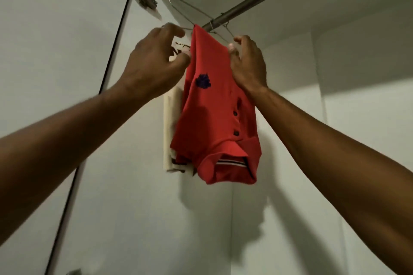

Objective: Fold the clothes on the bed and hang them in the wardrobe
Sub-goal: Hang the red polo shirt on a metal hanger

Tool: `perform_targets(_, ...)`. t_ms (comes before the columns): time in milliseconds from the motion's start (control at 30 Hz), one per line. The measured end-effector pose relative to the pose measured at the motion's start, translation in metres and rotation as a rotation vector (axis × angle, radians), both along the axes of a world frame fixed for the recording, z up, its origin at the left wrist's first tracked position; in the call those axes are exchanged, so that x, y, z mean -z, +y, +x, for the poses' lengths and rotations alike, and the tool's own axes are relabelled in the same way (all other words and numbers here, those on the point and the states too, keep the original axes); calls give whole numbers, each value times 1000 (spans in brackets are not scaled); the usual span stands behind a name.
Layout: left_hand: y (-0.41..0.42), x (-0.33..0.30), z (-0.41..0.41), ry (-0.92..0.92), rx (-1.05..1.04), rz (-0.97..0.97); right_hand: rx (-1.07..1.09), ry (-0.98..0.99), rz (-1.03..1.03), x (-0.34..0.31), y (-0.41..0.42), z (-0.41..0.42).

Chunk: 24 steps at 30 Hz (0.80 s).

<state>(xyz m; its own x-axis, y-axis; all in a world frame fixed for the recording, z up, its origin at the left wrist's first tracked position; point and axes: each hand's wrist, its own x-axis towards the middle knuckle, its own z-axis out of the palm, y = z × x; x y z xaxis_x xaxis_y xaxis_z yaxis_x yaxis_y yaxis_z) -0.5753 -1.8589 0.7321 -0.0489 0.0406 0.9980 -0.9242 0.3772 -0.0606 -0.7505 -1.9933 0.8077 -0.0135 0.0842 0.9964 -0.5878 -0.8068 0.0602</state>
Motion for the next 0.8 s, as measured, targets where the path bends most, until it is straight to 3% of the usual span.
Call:
perform_targets(233, 36, 75, 27, -106, -337, 261, 23, 216, 6, 103, 46, 35)
perform_targets(400, 95, 126, 70, -245, -600, 366, -117, 342, -31, 171, 116, 83)
perform_targets(567, 197, 170, 119, -229, -762, 376, -251, 381, 22, 221, 209, 143)
perform_targets(800, 407, 254, 181, -138, -917, 427, -496, 509, 95, 318, 395, 245)
